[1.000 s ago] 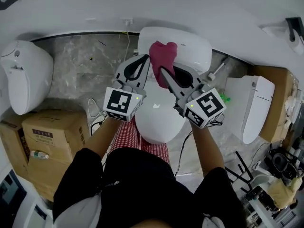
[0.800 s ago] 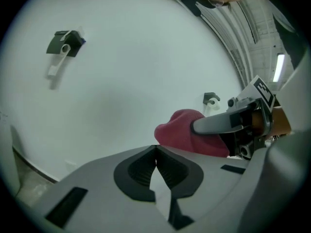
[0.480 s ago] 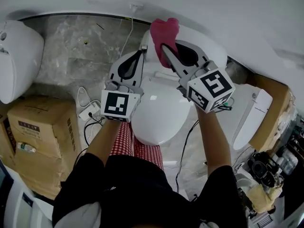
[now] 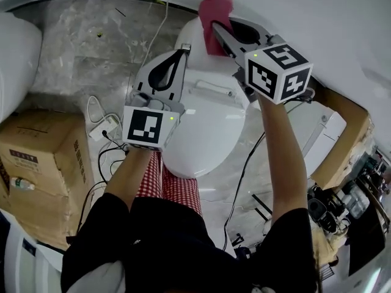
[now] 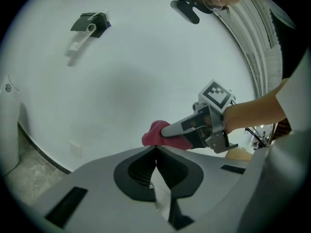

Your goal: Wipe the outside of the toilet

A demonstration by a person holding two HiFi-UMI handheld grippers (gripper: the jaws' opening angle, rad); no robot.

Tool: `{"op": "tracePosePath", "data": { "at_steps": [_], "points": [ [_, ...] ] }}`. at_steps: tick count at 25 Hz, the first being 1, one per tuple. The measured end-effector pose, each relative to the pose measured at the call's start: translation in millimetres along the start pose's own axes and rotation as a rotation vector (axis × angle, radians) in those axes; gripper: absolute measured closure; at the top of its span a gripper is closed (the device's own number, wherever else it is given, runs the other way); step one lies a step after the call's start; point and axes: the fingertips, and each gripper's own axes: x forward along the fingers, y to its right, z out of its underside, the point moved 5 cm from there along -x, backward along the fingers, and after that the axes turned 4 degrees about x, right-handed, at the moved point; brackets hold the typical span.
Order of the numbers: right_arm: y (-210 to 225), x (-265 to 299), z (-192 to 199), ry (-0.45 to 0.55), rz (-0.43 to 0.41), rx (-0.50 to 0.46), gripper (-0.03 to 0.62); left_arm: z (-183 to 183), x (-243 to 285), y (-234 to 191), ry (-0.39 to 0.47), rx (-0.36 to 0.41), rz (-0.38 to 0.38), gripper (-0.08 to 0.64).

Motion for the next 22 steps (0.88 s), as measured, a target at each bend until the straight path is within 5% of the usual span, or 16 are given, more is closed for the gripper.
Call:
{"op": "tracePosePath", "data": {
  "at_steps": [6,14,22],
  "points": [
    [7.1,30.8,5.8,-0.140,0.035,-0.090,0.538,4.9,-0.1,-7.2,0.003,-0.023,-0.002,0.551],
    [4.7,48.8,16.4,-0.386,0.152,-0.578,0.537,9.3,-1.0,-14.4,0.014,-0.067,-0.012,0.551],
    [4.2,47.6,23.8,-0.392,0.155,-0.629,0.538,11.2,5.2,-0.8,-0.008,-0.070,0.013,0.551]
  ]
}}
